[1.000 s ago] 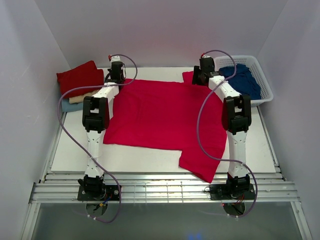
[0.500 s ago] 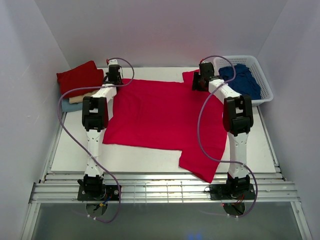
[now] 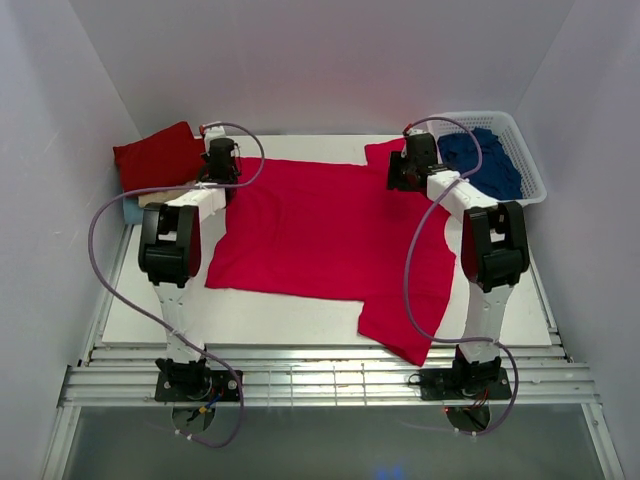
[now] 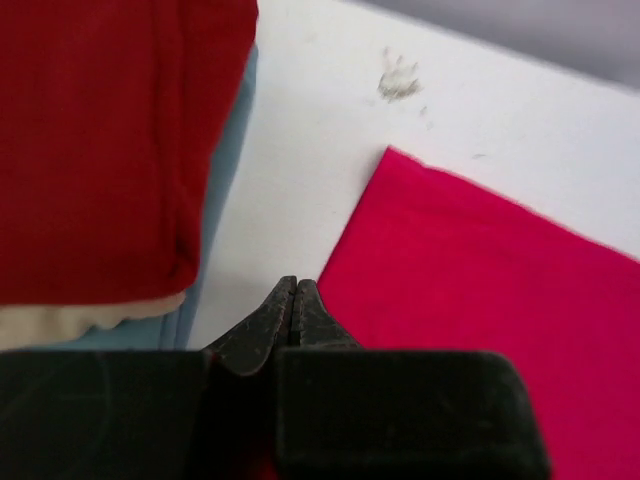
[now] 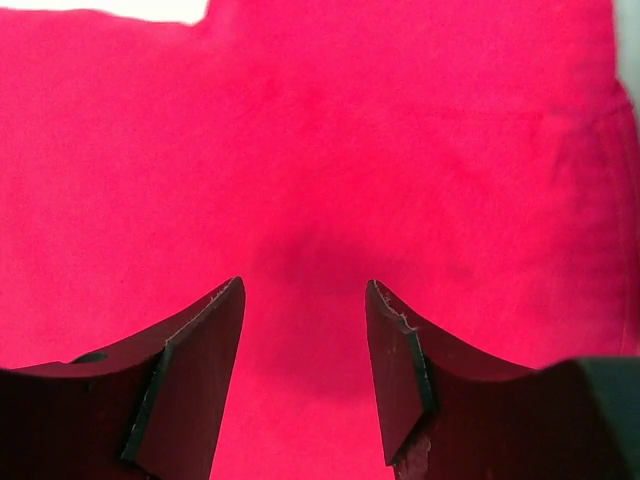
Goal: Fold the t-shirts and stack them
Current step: Flatten the tshirt out
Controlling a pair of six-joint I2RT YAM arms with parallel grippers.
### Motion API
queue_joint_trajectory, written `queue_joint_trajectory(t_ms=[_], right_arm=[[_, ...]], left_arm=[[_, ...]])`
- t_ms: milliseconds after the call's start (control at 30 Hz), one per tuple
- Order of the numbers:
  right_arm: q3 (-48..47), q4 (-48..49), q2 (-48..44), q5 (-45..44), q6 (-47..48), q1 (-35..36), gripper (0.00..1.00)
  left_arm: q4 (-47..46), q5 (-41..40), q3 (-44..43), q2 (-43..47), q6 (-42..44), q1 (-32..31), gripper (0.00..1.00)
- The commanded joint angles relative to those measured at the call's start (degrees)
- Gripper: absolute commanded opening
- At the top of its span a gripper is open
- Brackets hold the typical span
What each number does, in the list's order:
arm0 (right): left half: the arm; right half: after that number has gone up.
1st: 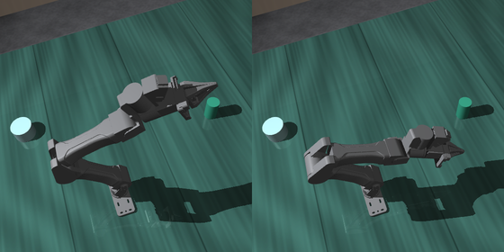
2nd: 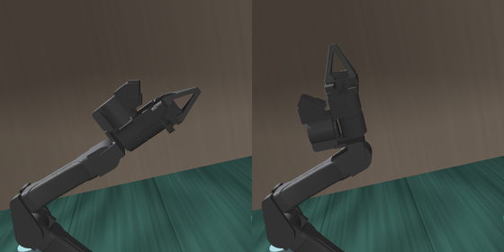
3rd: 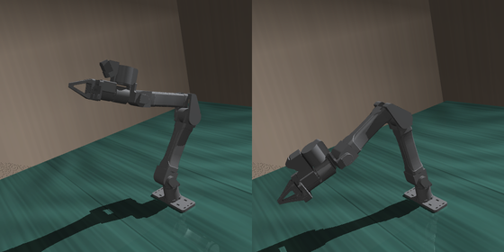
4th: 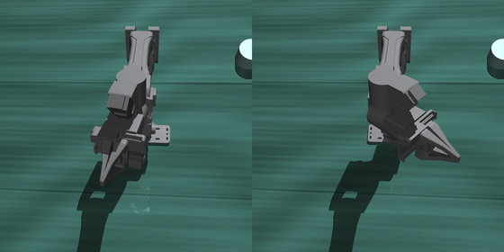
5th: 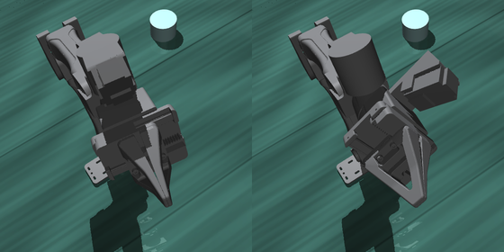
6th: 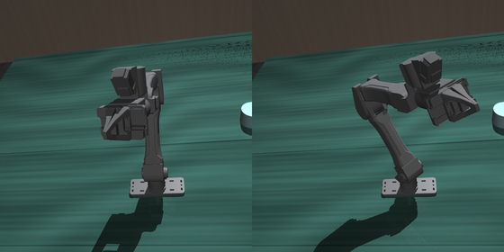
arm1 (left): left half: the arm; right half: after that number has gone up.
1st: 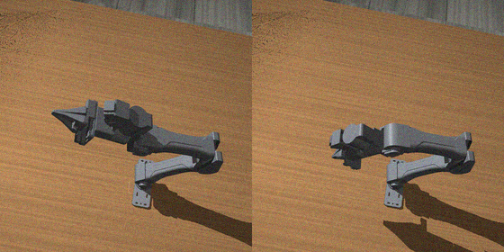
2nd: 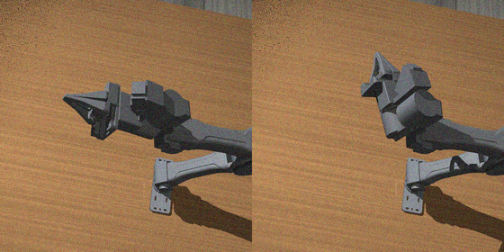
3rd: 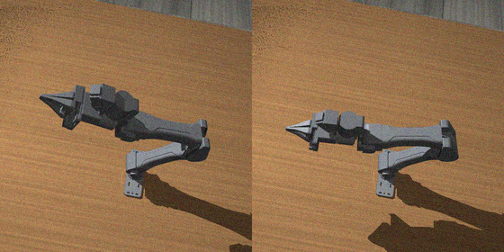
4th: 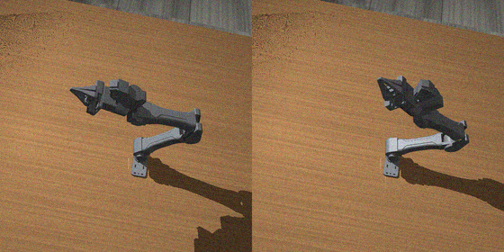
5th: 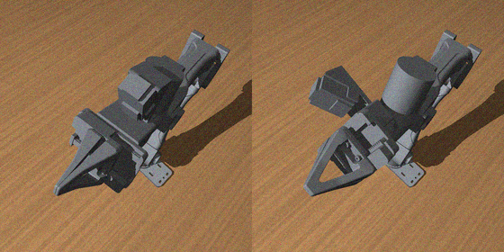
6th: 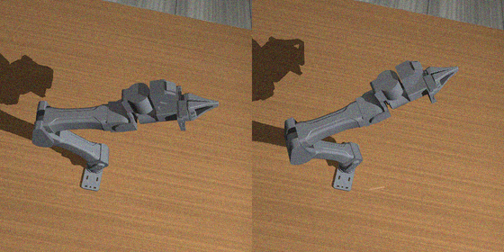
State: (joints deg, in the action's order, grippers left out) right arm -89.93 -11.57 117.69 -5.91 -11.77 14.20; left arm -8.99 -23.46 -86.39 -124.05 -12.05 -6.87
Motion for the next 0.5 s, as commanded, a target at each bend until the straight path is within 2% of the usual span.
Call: queue_joint_trajectory(t_ms=[0, 100, 133, 200, 233, 267, 333, 467], right_arm=[[5.2, 4.5, -7.7, 4.9, 0.1, 3.1, 0.57], [9.4, 3.8, -10.7, 5.3, 0.6, 8.3, 0.52], [10.1, 3.5, -11.2, 4.5, 0.6, 9.8, 0.47], [11.2, 2.0, -11.9, 4.2, 0.7, 14.4, 0.42], [12.2, 1.8, -12.0, 4.9, 0.2, 15.7, 0.35], [12.8, 2.0, -12.1, 6.7, -0.3, 17.0, 0.24], [14.9, 3.0, -12.4, 9.1, -1.3, 20.4, 0.15], [17.0, 7.1, -12.1, 12.8, -3.4, 24.5, 0.08]], left_arm=[[-8.3, -4.3, 5.3, 14.9, -2.0, -2.9, 0.09], [-4.2, -5.4, 8.9, 19.2, -3.9, -4.7, 0.09], [1.5, -4.9, 9.4, 19.9, -6.9, -5.3, 0.08], [6.7, -3.4, 10.3, 21.2, -10.3, -6.0, 0.07], [7.9, -2.5, 11.7, 23.2, -11.4, -7.0, 0.05], [7.8, -3.2, 15.6, 24.5, -12.6, -7.7, 0.04], [6.4, -5.2, 19.3, 27.8, -13.0, -9.3, 0.03], [7.6, -6.2, 23.1, 30.6, -13.4, -9.5, 0.03]])
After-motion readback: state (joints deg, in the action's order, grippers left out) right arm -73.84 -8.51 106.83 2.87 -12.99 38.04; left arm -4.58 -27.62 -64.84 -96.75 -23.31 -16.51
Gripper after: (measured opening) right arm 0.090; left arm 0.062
